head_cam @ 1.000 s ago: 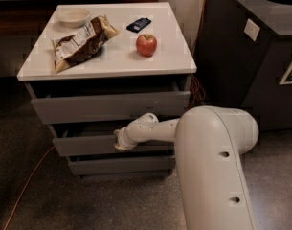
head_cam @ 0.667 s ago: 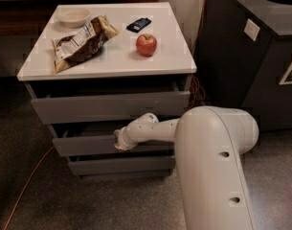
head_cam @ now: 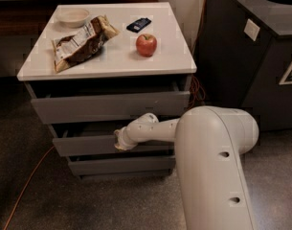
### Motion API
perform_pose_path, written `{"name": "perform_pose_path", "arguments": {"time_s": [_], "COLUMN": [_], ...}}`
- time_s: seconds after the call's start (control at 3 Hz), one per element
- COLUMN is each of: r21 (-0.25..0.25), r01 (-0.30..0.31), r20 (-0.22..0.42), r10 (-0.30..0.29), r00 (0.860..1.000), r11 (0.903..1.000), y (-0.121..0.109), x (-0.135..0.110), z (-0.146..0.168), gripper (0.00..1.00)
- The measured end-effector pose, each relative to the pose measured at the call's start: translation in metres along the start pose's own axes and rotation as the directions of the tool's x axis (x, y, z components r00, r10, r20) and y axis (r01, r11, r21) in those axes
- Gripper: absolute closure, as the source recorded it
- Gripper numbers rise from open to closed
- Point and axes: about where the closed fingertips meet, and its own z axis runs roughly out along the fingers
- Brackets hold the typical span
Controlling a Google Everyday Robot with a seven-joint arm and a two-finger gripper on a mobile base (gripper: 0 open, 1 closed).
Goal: Open middle drawer
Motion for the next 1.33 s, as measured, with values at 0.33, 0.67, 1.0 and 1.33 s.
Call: {"name": "perform_pose_path", "arguments": {"time_s": [0.33, 0.67, 1.0, 1.33], "r21": [0.000, 0.000, 0.000, 0.000], "r01": [0.000, 0.000, 0.000, 0.000], "r20": [0.000, 0.000, 0.000, 0.000], "r10": [0.000, 0.000, 0.000, 0.000], "r00": [1.000, 1.000, 1.000, 1.000], "r11": [1.0000, 1.0000, 1.0000, 1.0000], "y": [0.0001, 0.0001, 0.0002, 0.0001], "x": [-0.0001, -0.0001, -0.0001, -0.0003], "z": [0.0000, 0.0000, 0.0000, -0.0003], "gripper": [0.79, 0.56, 0.33, 0.09]}}
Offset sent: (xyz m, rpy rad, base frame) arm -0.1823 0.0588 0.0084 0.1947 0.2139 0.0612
